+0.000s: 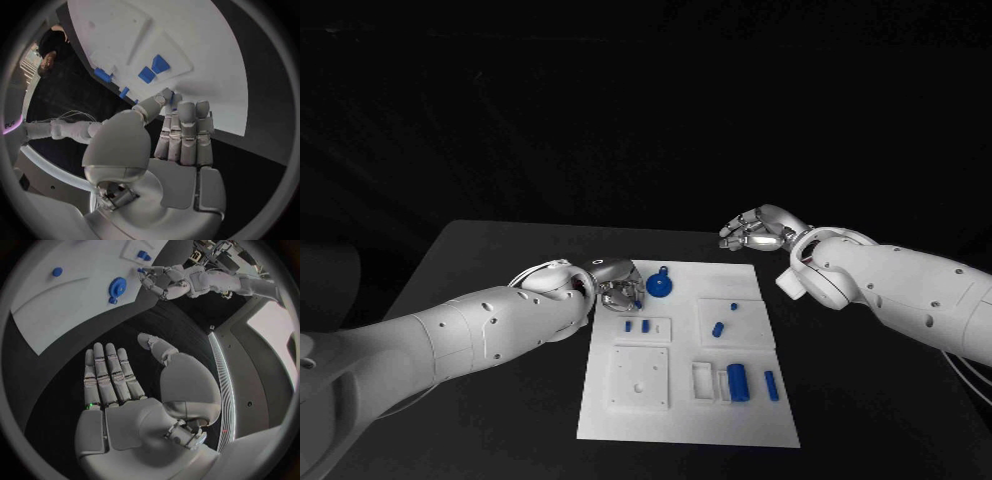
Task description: Assemble the parts on the task board
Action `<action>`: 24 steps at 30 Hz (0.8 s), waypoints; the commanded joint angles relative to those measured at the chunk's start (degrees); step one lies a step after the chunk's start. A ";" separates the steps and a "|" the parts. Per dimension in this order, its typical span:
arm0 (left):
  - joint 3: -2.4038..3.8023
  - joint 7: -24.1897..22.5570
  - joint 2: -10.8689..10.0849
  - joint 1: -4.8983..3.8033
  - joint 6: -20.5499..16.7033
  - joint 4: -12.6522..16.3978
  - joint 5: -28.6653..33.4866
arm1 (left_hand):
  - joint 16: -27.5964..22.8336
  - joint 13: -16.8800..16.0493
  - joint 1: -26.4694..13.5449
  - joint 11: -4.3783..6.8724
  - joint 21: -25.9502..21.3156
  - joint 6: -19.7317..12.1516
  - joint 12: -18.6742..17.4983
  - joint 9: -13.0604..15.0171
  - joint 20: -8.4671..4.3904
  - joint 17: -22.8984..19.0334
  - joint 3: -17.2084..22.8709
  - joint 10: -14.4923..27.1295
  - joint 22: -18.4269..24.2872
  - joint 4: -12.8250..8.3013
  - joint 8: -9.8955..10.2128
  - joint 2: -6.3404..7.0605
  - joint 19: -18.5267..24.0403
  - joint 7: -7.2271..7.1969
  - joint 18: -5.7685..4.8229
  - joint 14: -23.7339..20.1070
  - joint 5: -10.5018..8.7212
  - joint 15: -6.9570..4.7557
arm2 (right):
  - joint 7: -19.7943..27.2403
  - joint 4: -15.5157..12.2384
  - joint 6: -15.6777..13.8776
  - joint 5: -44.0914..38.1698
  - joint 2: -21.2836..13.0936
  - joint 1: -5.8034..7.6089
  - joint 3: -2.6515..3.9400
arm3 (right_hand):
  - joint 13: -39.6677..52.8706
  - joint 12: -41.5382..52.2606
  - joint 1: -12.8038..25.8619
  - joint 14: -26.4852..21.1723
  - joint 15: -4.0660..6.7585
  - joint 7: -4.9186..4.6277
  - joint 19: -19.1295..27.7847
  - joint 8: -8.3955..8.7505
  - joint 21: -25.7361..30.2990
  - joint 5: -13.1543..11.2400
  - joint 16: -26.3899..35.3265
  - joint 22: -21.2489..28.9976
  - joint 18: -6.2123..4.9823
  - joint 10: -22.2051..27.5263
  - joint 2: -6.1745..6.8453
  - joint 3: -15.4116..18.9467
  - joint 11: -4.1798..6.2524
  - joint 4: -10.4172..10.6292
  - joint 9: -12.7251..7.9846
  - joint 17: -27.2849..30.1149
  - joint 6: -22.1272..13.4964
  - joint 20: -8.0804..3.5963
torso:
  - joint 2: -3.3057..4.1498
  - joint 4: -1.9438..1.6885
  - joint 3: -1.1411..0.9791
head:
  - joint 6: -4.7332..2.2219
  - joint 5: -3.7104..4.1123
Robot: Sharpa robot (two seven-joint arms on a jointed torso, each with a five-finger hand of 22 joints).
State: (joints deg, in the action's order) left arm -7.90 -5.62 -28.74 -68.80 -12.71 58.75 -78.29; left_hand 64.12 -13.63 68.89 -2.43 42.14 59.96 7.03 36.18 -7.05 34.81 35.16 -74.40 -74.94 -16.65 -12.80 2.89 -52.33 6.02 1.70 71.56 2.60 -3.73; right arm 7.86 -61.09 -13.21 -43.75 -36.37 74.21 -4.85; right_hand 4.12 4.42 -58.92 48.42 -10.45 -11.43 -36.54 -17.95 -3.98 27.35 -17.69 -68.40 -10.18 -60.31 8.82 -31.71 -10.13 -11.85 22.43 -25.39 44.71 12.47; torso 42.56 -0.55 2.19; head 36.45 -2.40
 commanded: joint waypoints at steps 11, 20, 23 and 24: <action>-0.03 -0.07 0.46 0.21 1.26 -0.31 0.35 | 0.04 -0.06 -0.09 0.01 -0.31 0.36 -0.42 0.01 -1.73 -0.08 0.29 -0.40 -0.31 0.15 -0.19 -0.63 -0.20 0.07 0.62 -0.02 0.32 -0.31 | 0.64 -0.03 0.33 -0.12 0.10 -0.02 0.03 | -0.03 -0.10 0.41 -0.09 0.15 -0.79 0.09 -0.25 0.20 0.21 -0.35 -0.08 -0.86 -0.24 -0.10 -0.24 -0.19 -0.10 -0.09 -0.02 0.11 0.26 | 0.02 0.00 -0.01 | 0.15 0.04; -0.09 0.18 1.41 0.35 1.12 -0.79 -0.03 | 0.06 -0.04 -0.08 0.00 -0.34 0.32 -0.48 -0.02 -1.77 -0.08 0.30 -0.39 -0.31 0.12 -0.16 -0.68 -0.18 0.08 0.60 -0.03 0.33 -0.31 | 0.66 0.00 0.37 -0.10 0.21 -0.02 0.03 | -0.03 -0.10 0.42 -0.09 0.15 -0.78 0.09 -0.26 0.20 0.21 -0.36 -0.08 -0.87 -0.24 -0.12 -0.23 -0.19 -0.10 -0.09 -0.02 0.11 0.27 | 0.01 0.01 0.02 | 0.14 0.03; -0.11 0.32 1.64 0.35 1.32 -1.01 0.23 | 0.07 -0.04 -0.06 0.00 -0.35 0.31 -0.51 -0.03 -1.78 -0.08 0.31 -0.39 -0.31 0.11 -0.15 -0.70 -0.19 0.08 0.59 -0.03 0.33 -0.30 | 0.66 0.01 0.41 -0.09 0.23 -0.02 0.03 | -0.03 -0.10 0.43 -0.09 0.15 -0.78 0.09 -0.26 0.20 0.22 -0.37 -0.08 -0.87 -0.24 -0.12 -0.23 -0.19 -0.10 -0.09 -0.02 0.11 0.27 | 0.04 0.08 -0.01 | 0.15 0.00; -0.12 0.34 1.68 0.35 1.38 -1.02 0.22 | 0.07 -0.04 -0.05 0.00 -0.35 0.31 -0.52 -0.03 -1.79 -0.08 0.31 -0.38 -0.31 0.11 -0.15 -0.70 -0.19 0.08 0.59 -0.03 0.33 -0.30 | 0.66 0.01 0.41 -0.08 0.23 -0.02 0.03 | -0.03 -0.10 0.43 -0.09 0.15 -0.78 0.09 -0.26 0.20 0.22 -0.37 -0.08 -0.87 -0.25 -0.12 -0.23 -0.19 -0.10 -0.09 -0.02 0.11 0.27 | 0.04 0.08 -0.02 | 0.15 0.00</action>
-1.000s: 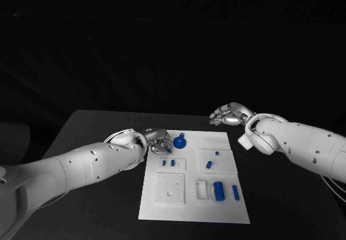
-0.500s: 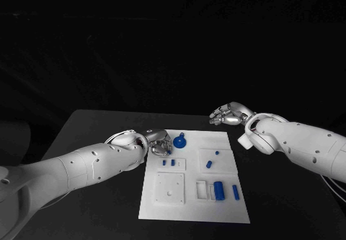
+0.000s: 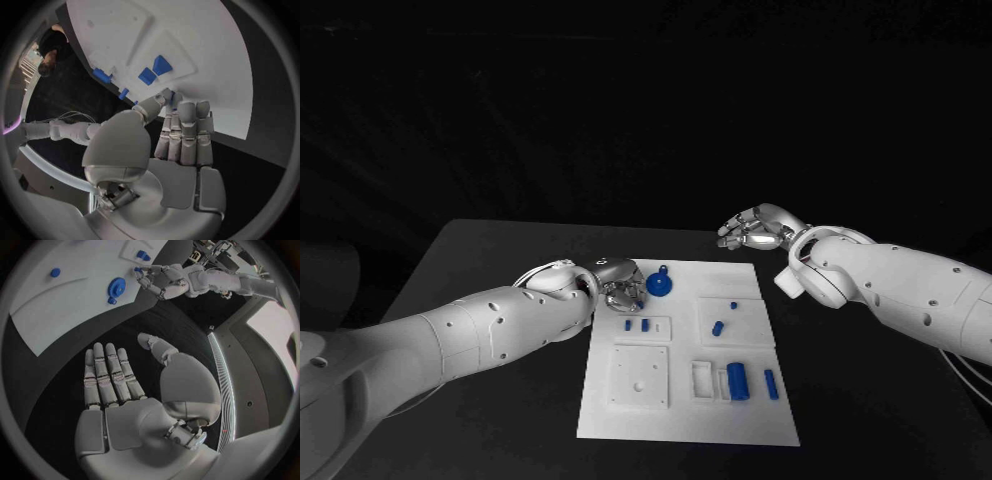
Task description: Assemble the parts on the task board
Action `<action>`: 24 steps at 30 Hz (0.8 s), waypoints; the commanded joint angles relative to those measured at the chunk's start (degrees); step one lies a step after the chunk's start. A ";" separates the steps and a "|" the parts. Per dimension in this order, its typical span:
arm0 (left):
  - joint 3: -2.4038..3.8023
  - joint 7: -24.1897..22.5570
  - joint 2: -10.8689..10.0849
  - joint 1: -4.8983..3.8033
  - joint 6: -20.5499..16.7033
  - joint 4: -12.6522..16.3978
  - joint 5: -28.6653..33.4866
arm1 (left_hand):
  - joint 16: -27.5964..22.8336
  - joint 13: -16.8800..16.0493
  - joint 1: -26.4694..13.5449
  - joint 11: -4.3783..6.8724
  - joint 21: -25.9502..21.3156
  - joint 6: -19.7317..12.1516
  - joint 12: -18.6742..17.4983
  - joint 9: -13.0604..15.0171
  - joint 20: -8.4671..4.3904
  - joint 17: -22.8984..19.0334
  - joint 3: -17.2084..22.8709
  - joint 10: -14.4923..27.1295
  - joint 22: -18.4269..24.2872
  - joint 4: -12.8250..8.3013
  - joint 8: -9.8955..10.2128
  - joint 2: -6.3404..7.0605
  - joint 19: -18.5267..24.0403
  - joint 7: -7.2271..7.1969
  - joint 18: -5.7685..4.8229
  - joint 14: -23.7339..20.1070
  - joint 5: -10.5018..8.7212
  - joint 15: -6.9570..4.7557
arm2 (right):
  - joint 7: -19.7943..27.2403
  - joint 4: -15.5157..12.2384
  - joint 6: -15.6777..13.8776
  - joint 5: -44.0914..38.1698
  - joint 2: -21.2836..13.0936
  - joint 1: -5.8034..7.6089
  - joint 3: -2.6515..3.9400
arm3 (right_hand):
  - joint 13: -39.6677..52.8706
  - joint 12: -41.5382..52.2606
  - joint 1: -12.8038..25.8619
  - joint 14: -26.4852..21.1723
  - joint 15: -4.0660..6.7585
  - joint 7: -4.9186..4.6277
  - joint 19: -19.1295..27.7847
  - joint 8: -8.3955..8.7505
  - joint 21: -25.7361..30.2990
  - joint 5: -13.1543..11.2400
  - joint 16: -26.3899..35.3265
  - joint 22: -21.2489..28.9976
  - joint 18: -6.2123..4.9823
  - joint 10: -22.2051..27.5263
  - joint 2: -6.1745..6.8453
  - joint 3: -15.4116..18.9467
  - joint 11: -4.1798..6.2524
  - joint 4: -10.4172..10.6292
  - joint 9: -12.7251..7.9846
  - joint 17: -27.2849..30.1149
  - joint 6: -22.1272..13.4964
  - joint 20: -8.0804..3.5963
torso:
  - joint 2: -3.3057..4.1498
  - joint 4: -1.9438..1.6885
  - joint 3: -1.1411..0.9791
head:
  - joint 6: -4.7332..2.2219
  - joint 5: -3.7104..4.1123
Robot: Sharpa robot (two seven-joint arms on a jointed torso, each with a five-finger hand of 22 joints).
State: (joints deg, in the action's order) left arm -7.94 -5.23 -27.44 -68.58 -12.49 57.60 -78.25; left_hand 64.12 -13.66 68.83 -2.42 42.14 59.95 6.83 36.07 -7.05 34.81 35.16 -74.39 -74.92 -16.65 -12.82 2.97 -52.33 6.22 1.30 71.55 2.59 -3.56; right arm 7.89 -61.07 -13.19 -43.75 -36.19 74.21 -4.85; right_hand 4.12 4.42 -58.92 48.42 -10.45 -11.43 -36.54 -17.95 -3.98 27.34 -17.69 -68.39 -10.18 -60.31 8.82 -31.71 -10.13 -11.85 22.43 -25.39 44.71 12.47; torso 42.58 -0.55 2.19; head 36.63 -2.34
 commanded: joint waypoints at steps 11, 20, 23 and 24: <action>-0.17 1.39 1.20 0.11 4.93 0.57 -2.43 | 0.08 0.04 0.11 -0.08 -0.45 0.14 -0.52 -0.01 -1.83 -0.09 0.36 -0.29 -0.36 0.07 -0.01 -0.81 -0.05 -0.06 0.86 -0.19 0.35 -0.41 | 0.59 -0.07 0.40 0.13 0.02 -0.01 0.03 | -0.03 -0.10 0.44 -0.09 0.16 -0.78 0.09 -0.27 0.20 0.23 -0.38 -0.09 -0.87 -0.25 -0.13 -0.22 -0.19 -0.10 -0.11 -0.02 0.12 0.27 | 0.01 -0.02 -0.02 | 0.10 0.11; -0.47 1.95 1.16 0.10 8.13 1.26 -5.07 | 0.17 0.00 0.06 -0.08 -0.48 0.30 -0.57 -0.03 -1.85 -0.04 0.26 -0.49 -0.50 0.06 -0.08 -0.88 0.19 -0.10 0.69 -0.40 0.34 -0.39 | 0.59 -0.11 0.38 0.17 -0.05 -0.01 0.03 | -0.03 -0.10 0.46 -0.09 0.17 -0.78 0.09 -0.28 0.20 0.24 -0.38 -0.09 -0.88 -0.26 -0.15 -0.22 -0.19 -0.09 -0.11 -0.02 0.12 0.28 | -0.03 0.03 -0.03 | 0.26 0.21; -0.56 2.06 1.11 0.10 8.16 1.13 -5.12 | 0.23 -0.03 0.06 -0.05 -0.47 0.43 -0.56 -0.03 -1.88 -0.01 0.23 -0.62 -0.56 0.06 -0.14 -0.92 0.26 -0.14 0.65 -0.43 0.34 -0.42 | 0.58 -0.11 0.37 0.18 -0.11 -0.01 0.03 | -0.03 -0.10 0.46 -0.09 0.17 -0.78 0.09 -0.28 0.20 0.24 -0.38 -0.09 -0.88 -0.26 -0.15 -0.22 -0.19 -0.09 -0.11 -0.02 0.12 0.28 | -0.01 -0.02 -0.01 | 0.33 0.31; -0.59 2.09 1.09 0.10 8.06 1.04 -5.15 | 0.24 -0.03 0.06 -0.05 -0.47 0.45 -0.56 -0.03 -1.88 -0.01 0.23 -0.65 -0.57 0.06 -0.15 -0.93 0.27 -0.15 0.64 -0.43 0.34 -0.42 | 0.58 -0.11 0.38 0.18 -0.10 -0.01 0.03 | -0.03 -0.10 0.47 -0.09 0.17 -0.78 0.09 -0.28 0.20 0.24 -0.38 -0.09 -0.88 -0.26 -0.15 -0.22 -0.19 -0.09 -0.11 -0.02 0.12 0.28 | -0.01 -0.06 -0.01 | 0.30 0.35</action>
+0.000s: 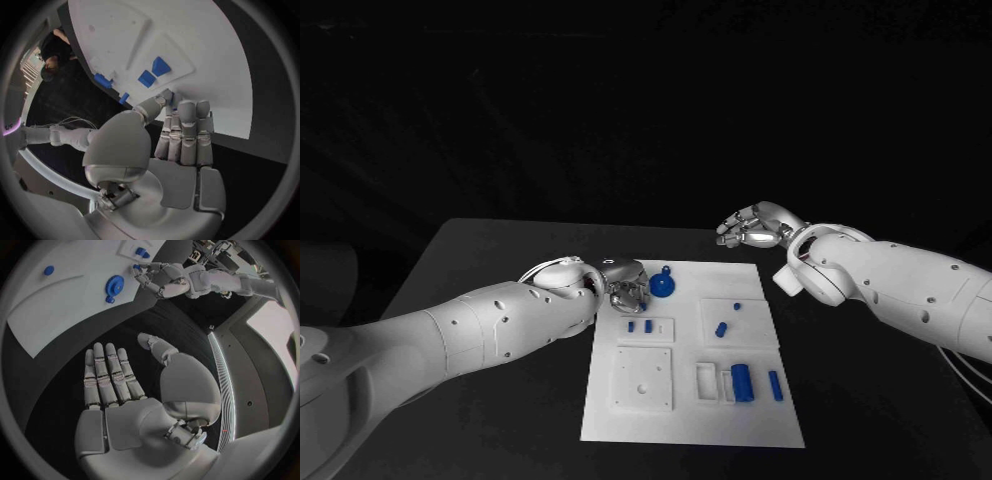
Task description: Assemble the parts on the task board
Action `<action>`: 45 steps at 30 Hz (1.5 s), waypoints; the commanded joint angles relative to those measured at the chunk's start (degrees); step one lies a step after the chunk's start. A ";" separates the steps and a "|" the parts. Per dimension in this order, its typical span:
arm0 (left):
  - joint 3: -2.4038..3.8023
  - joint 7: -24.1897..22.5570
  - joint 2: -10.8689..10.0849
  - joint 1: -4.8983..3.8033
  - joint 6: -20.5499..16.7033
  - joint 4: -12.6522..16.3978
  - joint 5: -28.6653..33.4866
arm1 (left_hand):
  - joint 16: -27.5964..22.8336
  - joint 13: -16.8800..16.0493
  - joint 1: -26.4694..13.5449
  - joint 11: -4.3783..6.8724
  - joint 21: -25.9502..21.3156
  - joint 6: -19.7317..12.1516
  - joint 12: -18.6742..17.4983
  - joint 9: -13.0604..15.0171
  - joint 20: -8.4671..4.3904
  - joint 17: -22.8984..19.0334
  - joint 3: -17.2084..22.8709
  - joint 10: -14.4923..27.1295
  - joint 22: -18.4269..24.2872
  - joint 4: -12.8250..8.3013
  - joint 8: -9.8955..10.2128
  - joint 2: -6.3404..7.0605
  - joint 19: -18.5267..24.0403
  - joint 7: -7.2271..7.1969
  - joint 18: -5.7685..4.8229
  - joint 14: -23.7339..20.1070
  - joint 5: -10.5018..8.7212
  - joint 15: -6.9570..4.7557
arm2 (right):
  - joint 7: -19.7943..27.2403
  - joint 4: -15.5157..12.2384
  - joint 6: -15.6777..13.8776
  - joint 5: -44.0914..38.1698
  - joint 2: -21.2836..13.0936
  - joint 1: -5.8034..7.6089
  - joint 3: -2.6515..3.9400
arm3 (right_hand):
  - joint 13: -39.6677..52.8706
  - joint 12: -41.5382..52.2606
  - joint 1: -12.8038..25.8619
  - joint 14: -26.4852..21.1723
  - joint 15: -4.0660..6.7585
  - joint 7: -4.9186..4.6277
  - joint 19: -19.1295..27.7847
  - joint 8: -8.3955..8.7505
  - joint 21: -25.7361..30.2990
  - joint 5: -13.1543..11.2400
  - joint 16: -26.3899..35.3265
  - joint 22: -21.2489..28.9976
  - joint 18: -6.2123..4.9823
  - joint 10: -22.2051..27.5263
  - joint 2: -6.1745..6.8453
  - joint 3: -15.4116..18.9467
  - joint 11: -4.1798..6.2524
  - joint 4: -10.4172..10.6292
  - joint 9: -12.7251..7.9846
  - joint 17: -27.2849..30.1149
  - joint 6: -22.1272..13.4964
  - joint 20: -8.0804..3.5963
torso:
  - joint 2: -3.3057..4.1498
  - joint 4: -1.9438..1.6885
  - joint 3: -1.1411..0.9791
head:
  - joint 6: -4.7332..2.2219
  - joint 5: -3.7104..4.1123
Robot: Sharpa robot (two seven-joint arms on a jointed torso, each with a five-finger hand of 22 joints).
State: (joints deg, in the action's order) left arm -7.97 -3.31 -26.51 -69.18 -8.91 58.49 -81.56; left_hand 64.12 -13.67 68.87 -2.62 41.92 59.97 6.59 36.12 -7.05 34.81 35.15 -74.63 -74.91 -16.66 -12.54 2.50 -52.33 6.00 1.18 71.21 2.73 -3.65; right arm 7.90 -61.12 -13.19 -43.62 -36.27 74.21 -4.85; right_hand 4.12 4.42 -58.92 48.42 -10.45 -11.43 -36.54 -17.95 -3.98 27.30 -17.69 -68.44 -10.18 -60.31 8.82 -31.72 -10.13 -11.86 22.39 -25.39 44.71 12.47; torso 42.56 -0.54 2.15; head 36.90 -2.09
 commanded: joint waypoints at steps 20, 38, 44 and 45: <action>-0.59 -0.79 0.07 0.69 -0.62 -0.41 0.36 | 0.72 -0.29 -1.55 0.17 0.02 -4.77 -0.25 -1.35 -2.35 0.08 -0.71 -0.43 -0.90 0.31 2.30 1.19 -0.12 1.69 0.42 -0.37 0.10 -0.33 | 0.58 -0.27 0.36 0.07 -0.18 -0.02 0.03 | -0.03 -0.11 0.49 -0.10 0.18 -0.78 0.10 -0.29 0.20 0.30 -0.39 -0.05 -0.89 -0.25 -0.15 -0.21 -0.19 -0.09 -0.08 -0.01 0.12 0.28 | 0.01 -0.07 0.04 | -0.05 0.28; -0.54 -1.42 -0.91 0.72 -2.90 -0.28 1.84 | 0.86 -0.70 -1.26 0.21 -0.07 -8.14 0.52 -2.41 -2.43 -0.01 -0.75 -0.08 -0.87 0.36 3.74 2.74 -0.26 1.16 0.43 -0.51 0.12 -0.39 | 0.60 -0.16 0.40 0.07 -0.20 -0.02 0.03 | -0.04 -0.11 0.46 -0.11 0.18 -0.78 0.11 -0.29 0.21 0.32 -0.40 -0.05 -0.90 -0.25 -0.15 -0.22 -0.18 -0.13 -0.09 -0.01 0.11 0.28 | 0.01 -0.05 0.09 | -0.08 0.26; -0.52 -2.18 -1.13 0.73 -4.50 -0.12 3.23 | 0.91 -0.92 -0.85 0.36 -0.06 -8.76 0.94 -2.64 -2.52 -0.06 -0.61 -0.21 -0.84 0.28 3.90 3.00 -0.46 1.09 0.44 -0.42 0.13 -0.53 | 0.59 -0.10 0.41 0.07 -0.20 -0.02 0.03 | -0.04 -0.11 0.45 -0.12 0.18 -0.78 0.11 -0.29 0.21 0.32 -0.40 -0.06 -0.90 -0.25 -0.15 -0.22 -0.18 -0.14 -0.10 -0.01 0.11 0.28 | -0.01 -0.07 0.09 | -0.09 0.24; -0.51 -2.22 -1.15 0.73 -4.73 -0.12 3.38 | 0.90 -0.95 -0.78 0.36 -0.08 -9.21 1.00 -2.76 -2.53 -0.08 -0.60 -0.14 -0.83 0.28 4.09 3.11 -0.50 0.98 0.43 -0.41 0.13 -0.53 | 0.60 -0.07 0.41 0.07 -0.19 -0.02 0.03 | -0.04 -0.11 0.45 -0.12 0.18 -0.78 0.11 -0.29 0.21 0.32 -0.40 -0.06 -0.90 -0.25 -0.15 -0.22 -0.18 -0.14 -0.10 -0.01 0.11 0.28 | 0.00 -0.06 0.09 | -0.11 0.23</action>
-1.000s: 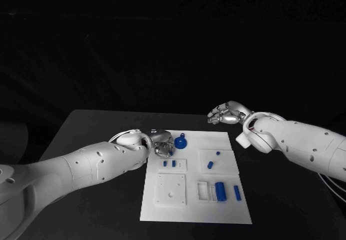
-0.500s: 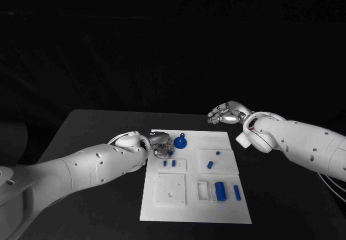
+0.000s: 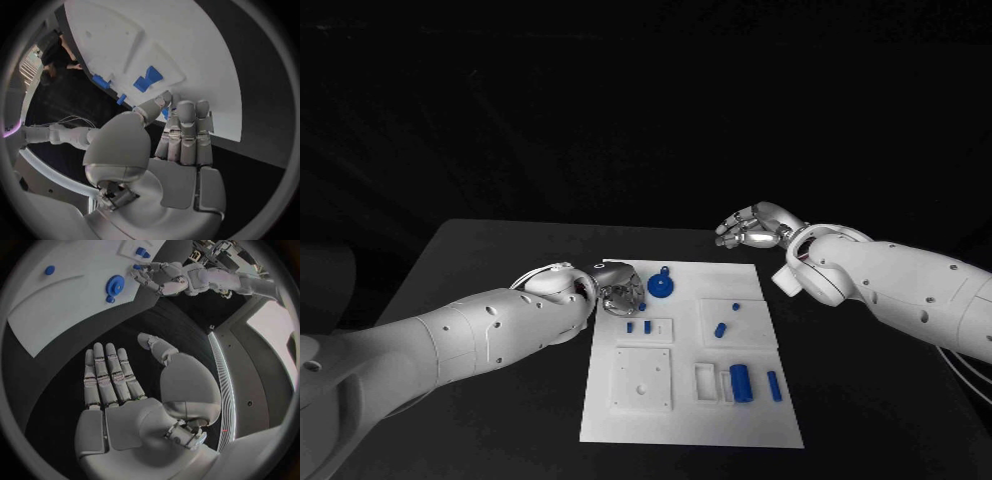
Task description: Assemble the parts on the task board
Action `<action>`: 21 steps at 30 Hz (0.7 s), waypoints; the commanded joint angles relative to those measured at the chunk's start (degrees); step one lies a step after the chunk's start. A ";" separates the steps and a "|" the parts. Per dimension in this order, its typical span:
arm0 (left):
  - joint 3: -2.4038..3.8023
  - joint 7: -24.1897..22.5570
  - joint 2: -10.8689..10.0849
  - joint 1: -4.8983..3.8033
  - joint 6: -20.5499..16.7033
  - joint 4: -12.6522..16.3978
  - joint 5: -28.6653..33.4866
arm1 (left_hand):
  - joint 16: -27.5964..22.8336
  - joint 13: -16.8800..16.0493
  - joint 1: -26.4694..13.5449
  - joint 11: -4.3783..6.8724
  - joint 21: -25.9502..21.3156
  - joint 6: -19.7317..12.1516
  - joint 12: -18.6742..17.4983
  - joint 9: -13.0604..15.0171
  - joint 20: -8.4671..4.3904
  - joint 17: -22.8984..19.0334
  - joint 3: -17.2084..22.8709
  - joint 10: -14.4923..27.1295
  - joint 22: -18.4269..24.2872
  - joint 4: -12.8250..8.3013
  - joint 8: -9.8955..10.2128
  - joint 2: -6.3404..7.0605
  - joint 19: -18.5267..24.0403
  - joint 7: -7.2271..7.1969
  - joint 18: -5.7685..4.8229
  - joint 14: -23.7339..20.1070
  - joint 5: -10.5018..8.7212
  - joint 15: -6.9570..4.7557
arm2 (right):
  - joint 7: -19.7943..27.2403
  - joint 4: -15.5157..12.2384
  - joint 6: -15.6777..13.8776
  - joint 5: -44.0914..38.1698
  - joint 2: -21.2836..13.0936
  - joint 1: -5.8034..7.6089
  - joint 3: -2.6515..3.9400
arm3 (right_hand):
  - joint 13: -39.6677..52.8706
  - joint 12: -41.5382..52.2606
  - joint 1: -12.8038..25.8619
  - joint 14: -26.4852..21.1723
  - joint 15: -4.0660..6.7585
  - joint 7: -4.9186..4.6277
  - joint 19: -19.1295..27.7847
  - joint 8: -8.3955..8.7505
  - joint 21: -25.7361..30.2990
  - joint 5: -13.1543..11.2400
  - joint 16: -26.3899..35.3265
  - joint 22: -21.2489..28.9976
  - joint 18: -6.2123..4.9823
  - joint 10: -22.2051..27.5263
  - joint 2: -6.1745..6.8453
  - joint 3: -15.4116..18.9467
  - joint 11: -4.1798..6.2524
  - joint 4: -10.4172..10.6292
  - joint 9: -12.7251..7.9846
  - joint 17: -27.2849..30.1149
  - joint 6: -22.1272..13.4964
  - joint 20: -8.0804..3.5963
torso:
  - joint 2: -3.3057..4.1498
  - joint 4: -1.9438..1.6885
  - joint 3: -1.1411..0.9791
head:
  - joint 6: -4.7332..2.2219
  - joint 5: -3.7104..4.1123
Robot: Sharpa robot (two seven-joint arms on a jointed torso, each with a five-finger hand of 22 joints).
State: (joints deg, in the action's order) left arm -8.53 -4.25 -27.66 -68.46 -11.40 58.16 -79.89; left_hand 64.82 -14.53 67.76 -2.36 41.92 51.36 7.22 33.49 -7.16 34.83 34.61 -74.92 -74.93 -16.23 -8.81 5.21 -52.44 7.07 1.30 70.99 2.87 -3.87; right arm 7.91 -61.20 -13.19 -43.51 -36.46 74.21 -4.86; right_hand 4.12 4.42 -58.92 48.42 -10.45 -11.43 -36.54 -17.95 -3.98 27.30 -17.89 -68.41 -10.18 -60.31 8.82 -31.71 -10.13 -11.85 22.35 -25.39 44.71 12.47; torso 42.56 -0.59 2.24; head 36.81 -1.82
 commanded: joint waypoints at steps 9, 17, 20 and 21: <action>0.20 -0.73 -0.67 0.02 -2.93 -0.10 1.92 | 0.09 -0.24 0.78 0.02 -0.24 -2.74 0.65 -0.65 -2.45 -0.27 0.05 0.70 -0.76 -0.17 1.14 0.83 -0.43 -0.51 0.26 -0.28 0.00 -0.25 | 0.38 0.27 0.53 -0.16 -0.02 -0.03 0.03 | -0.04 -0.12 0.43 -0.12 0.17 -0.78 0.12 -0.29 0.21 0.32 -0.20 -0.08 -0.90 -0.24 -0.14 -0.22 -0.19 -0.17 -0.06 -0.01 0.10 0.28 | -0.02 0.00 -0.01 | -0.20 -0.05; 1.31 -2.26 -2.56 -0.03 -5.79 -0.14 8.39 | -0.65 -0.06 0.95 -0.63 -0.56 -0.43 0.24 -0.19 -2.04 -0.69 0.34 2.48 -0.85 -0.10 -0.53 0.47 0.22 1.27 0.14 -1.29 0.03 0.40 | -0.25 -0.23 1.65 -4.97 -0.80 -0.15 0.02 | 0.00 -0.05 -1.69 -0.04 -0.03 -0.69 -0.01 -0.47 0.13 -2.57 -0.35 -0.22 -1.00 -0.40 -0.45 -0.82 -0.12 -2.16 -0.09 -0.04 0.24 0.29 | -0.09 -0.03 -0.06 | -0.51 0.17; 2.78 -4.09 -3.70 -0.05 -6.46 0.43 15.37 | -3.59 0.50 -0.30 -1.74 -1.82 -0.39 -0.94 -0.24 -1.02 -2.07 0.30 5.04 -0.55 0.23 -0.73 0.99 2.28 1.97 -0.23 -4.36 0.03 1.58 | -0.39 -1.06 1.33 -8.18 -1.36 -0.29 0.02 | 0.37 0.70 -2.88 1.79 0.82 -0.31 -1.88 -1.01 -0.46 -6.57 -1.55 -0.50 -1.61 -1.90 -0.66 -1.26 0.52 -3.01 0.05 -0.67 1.16 0.19 | -0.11 -0.04 -0.11 | -0.68 0.28; 3.13 -4.51 -4.11 -0.06 -6.48 0.75 17.34 | -4.60 0.68 -0.63 -2.07 -2.33 -0.51 -1.32 -0.27 -0.66 -2.56 0.35 5.80 -0.40 0.30 -0.71 1.05 3.01 1.97 -0.34 -5.30 0.02 1.96 | -0.43 -1.30 1.23 -9.46 -1.56 -0.36 0.02 | 0.54 1.02 -3.10 2.52 1.21 -0.14 -2.65 -1.15 -0.73 -7.29 -2.01 -0.58 -1.86 -2.51 -0.68 -1.35 0.78 -3.12 0.10 -0.96 1.42 0.14 | -0.12 -0.03 -0.12 | -0.69 0.28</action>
State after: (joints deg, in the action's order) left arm -5.52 -5.76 -31.44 -68.47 -15.51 58.45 -71.68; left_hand 60.81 -13.96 67.77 -4.11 39.87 51.02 6.15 33.26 -6.68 32.55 34.77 -69.69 -74.91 -16.08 -9.32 6.30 -49.87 8.75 0.89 66.34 2.87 -2.08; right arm 7.61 -62.07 -12.73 -47.25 -37.84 73.96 -4.86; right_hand 4.55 5.24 -61.60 50.49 -9.45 -11.56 -38.84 -18.92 -4.56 20.51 -19.67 -68.95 -11.39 -62.51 8.00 -33.15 -9.43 -14.73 22.37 -26.17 45.84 12.65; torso 42.46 -0.61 2.19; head 36.21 -1.62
